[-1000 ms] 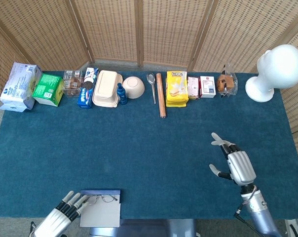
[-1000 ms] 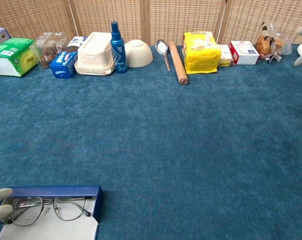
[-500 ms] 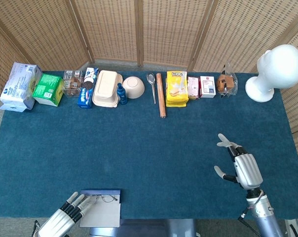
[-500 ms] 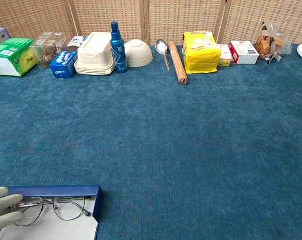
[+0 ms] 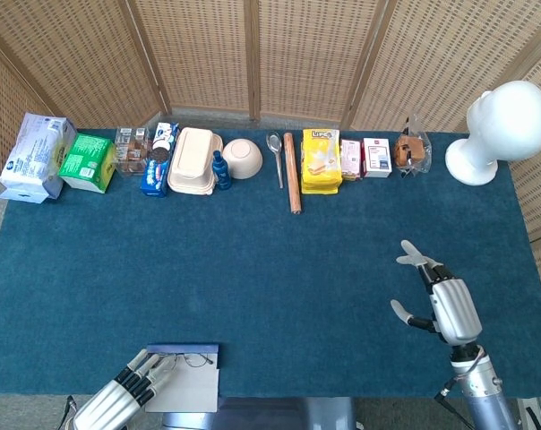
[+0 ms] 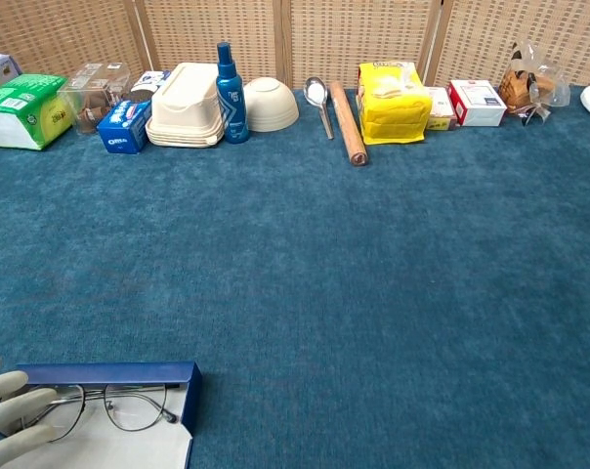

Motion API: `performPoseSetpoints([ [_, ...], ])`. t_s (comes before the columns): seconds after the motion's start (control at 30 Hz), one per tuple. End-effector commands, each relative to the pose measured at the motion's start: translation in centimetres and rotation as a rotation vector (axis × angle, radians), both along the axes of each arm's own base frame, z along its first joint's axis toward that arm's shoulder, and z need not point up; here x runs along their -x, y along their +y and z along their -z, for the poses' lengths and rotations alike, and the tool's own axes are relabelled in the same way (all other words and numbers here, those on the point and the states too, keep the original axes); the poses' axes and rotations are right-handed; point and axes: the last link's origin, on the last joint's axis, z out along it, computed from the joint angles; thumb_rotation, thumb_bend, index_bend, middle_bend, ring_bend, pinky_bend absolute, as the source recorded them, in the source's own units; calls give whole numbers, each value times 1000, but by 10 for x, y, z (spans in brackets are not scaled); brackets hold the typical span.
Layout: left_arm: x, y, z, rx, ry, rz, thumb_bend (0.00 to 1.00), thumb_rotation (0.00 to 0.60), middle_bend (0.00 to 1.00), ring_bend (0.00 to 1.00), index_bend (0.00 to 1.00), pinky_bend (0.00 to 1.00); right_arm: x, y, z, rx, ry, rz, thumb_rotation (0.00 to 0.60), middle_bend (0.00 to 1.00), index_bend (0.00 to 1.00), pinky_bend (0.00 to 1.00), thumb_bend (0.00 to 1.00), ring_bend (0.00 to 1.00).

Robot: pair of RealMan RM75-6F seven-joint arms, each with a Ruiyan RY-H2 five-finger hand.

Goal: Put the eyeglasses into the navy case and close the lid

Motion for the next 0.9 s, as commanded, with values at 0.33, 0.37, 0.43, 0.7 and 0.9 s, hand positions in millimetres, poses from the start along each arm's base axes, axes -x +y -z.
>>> performPoseSetpoints([
  [0.33, 2, 2, 3, 5, 26, 30, 233, 405, 0, 0, 1, 0, 2, 5, -5, 12, -19, 5, 600, 291, 41, 317, 264, 246],
  [0.37, 2, 2, 3, 4, 29, 35, 233, 403, 0, 0, 1, 0, 1, 5, -6, 15, -22, 4, 600, 291, 40, 316, 264, 247],
  [0.43, 4, 2, 4, 13, 35, 38, 233, 402, 0, 0, 1, 0, 1, 6, -7, 20, -28, 3, 600, 291, 40, 313, 264, 247],
  [0.7, 5, 5, 8, 14, 51, 47, 232, 400, 0, 0, 0, 0, 4, 10, -11, 24, -42, 10, 600, 291, 40, 310, 261, 246],
  [0.9, 2, 11, 11, 3, 64, 75, 233, 407, 0, 0, 0, 0, 9, 13, -16, 34, -66, 19, 600, 291, 40, 311, 261, 246],
])
